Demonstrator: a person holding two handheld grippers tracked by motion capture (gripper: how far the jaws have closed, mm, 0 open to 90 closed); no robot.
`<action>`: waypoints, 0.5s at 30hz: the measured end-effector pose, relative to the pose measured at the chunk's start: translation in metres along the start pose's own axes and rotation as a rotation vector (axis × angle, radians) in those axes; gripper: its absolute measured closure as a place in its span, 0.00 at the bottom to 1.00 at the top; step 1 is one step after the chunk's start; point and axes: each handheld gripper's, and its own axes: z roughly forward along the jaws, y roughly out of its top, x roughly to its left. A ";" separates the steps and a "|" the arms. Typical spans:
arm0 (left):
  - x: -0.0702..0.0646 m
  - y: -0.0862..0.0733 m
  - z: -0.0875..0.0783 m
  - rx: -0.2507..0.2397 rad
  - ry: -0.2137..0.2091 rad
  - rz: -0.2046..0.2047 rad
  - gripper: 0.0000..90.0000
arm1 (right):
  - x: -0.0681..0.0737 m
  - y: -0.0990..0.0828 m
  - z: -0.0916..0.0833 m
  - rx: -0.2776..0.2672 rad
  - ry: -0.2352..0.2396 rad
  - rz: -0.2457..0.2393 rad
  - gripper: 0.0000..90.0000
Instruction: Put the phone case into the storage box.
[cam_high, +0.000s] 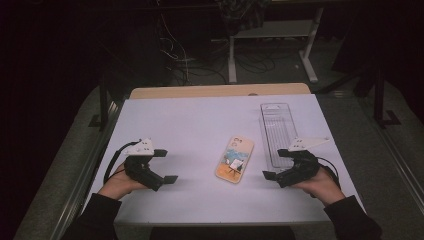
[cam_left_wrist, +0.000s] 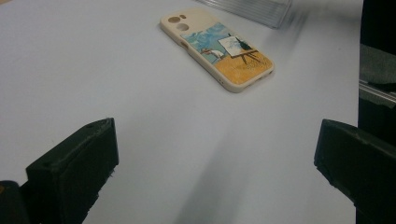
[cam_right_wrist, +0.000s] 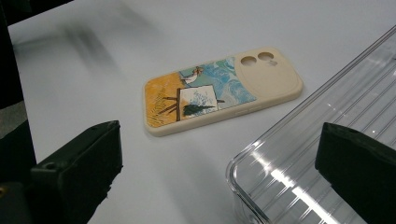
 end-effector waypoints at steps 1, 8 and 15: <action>-0.001 0.000 0.000 0.002 0.000 -0.003 0.00 | 0.000 0.000 0.000 0.000 0.000 0.000 0.00; -0.001 -0.001 0.000 0.003 0.003 -0.013 0.00 | 0.000 0.000 0.000 -0.001 -0.004 0.005 0.00; -0.002 -0.002 0.003 0.015 0.005 0.003 0.00 | 0.002 0.008 -0.001 -0.008 -0.012 0.008 0.02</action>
